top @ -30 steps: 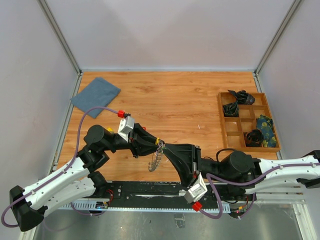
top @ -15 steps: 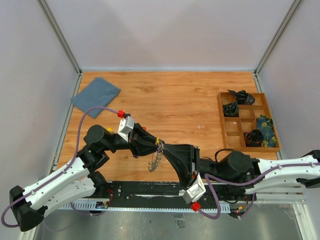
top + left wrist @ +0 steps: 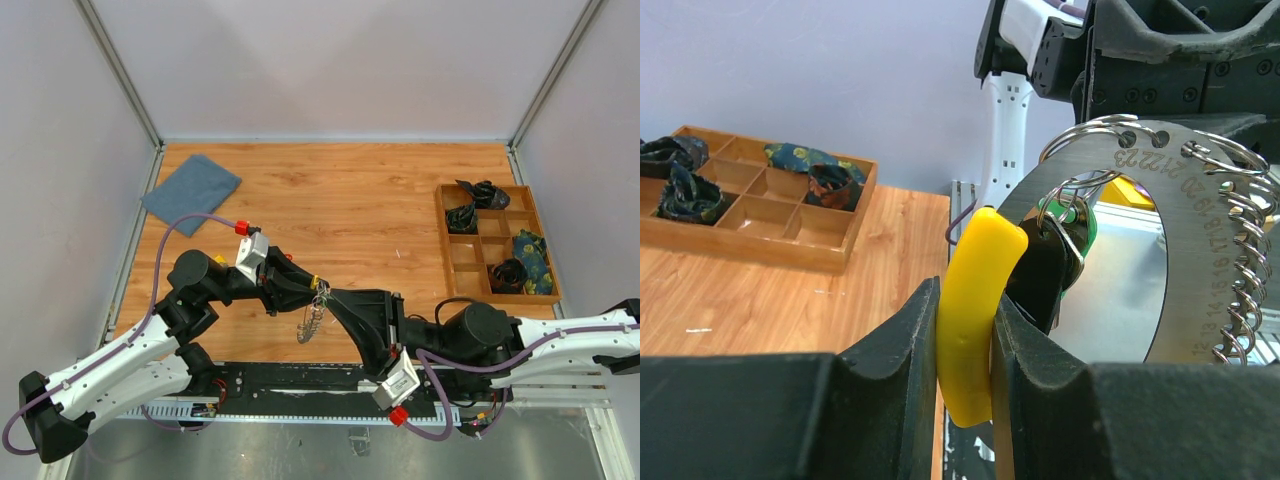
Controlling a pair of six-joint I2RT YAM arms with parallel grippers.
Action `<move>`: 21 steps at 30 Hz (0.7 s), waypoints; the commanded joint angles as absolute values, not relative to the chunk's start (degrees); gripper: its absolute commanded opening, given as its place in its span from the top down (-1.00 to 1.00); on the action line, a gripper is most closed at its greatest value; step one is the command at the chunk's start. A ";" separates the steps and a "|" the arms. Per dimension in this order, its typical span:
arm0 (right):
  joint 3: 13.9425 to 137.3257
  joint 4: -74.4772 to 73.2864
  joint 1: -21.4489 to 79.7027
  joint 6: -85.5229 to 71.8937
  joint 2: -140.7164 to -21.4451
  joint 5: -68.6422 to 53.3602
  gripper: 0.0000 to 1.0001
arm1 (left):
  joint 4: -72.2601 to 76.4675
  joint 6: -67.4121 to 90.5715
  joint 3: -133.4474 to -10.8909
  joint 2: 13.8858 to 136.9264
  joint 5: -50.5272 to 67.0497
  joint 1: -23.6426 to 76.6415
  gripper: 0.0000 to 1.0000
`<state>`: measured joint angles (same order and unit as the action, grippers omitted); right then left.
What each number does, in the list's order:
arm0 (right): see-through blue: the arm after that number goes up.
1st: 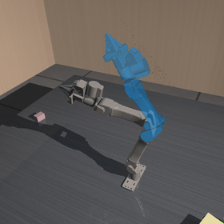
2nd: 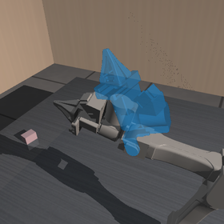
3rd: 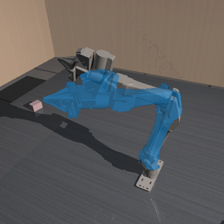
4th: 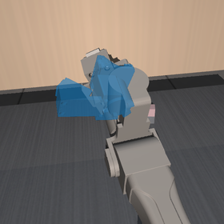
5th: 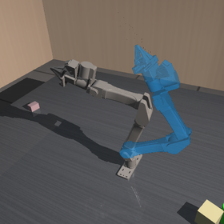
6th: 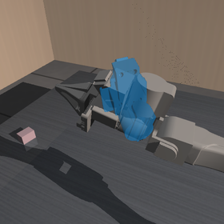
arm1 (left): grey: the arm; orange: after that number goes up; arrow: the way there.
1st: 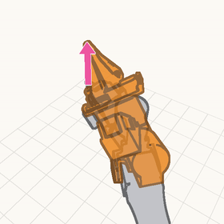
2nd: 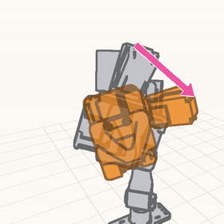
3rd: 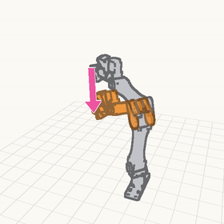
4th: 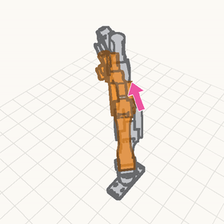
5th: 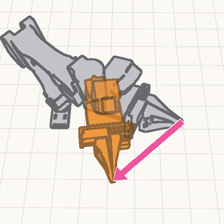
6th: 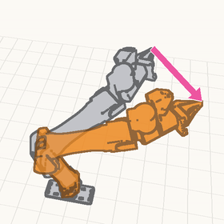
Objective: Put the keys on the keyring
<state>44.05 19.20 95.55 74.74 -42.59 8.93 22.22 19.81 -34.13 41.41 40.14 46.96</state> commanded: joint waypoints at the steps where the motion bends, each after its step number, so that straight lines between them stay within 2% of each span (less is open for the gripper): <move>1: 44.48 21.57 96.42 73.28 -41.97 7.88 0.43 | 24.18 19.86 -33.99 40.87 39.81 46.85 0.99; 21: 45.93 21.16 96.50 72.55 -43.72 7.39 0.52 | 24.17 19.82 -33.58 40.76 39.80 46.85 0.99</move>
<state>44.18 19.03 95.77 73.65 -43.81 7.99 22.22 19.81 -34.00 41.41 40.12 46.96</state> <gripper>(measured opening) 0.246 0.258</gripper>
